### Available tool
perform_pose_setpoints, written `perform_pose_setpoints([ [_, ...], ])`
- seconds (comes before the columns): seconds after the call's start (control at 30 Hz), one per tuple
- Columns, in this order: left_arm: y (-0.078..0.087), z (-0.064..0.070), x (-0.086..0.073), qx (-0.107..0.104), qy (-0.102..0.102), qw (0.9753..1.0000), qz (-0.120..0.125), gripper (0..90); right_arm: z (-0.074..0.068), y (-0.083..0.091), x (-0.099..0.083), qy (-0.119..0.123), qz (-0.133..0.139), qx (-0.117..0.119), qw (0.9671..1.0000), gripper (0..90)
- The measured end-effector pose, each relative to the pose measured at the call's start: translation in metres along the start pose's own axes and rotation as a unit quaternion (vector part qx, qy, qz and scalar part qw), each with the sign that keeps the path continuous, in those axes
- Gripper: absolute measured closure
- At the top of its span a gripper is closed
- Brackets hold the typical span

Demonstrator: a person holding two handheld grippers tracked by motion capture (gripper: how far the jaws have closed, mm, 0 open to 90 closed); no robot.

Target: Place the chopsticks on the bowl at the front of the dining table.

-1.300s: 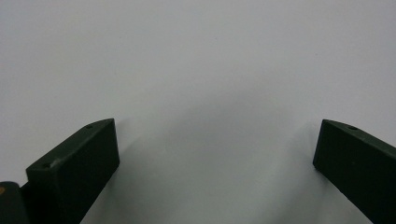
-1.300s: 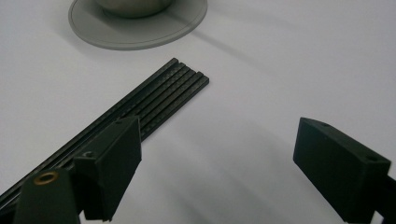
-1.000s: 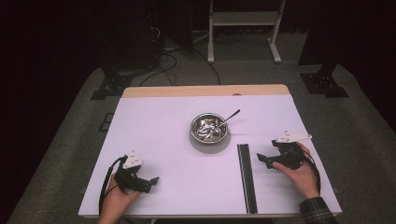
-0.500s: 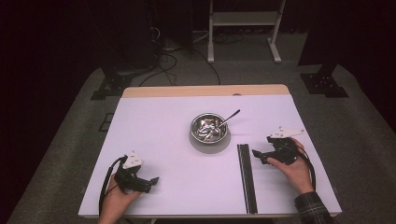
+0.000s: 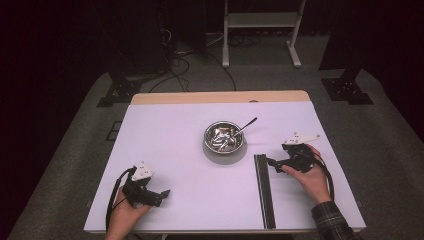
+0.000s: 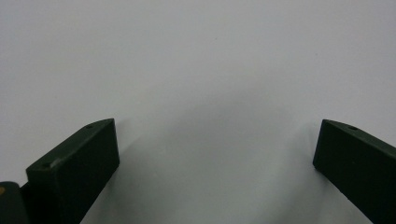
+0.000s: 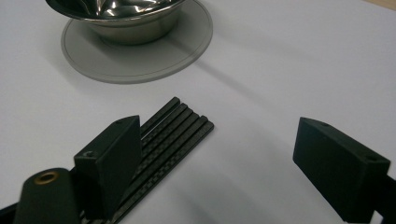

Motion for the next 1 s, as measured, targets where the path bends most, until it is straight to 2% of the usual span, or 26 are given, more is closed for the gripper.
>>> perform_pose_setpoints([
  [0.4, 0.000, 0.000, 0.000, 0.000, 0.000, 1.0000, 0.000, 0.0, 0.002, -0.022, -0.005, 0.000, -0.028, -0.001, 0.9996, 13.7],
  [1.0, 0.000, 0.000, 0.000, 0.000, 0.000, 1.0000, 0.000, 0.0, 0.005, -0.031, -0.012, 0.002, -0.051, -0.007, 0.9987, 13.7],
])
Point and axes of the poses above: each handheld gripper's, and its own axes: y roughly backward along the jaws, x roughly out of its top, z roughly to its right, the point moved 6 cm from there along -y, roughly forward along the jaws, and after that the axes turned 5 degrees about y, right-handed, at the moved point
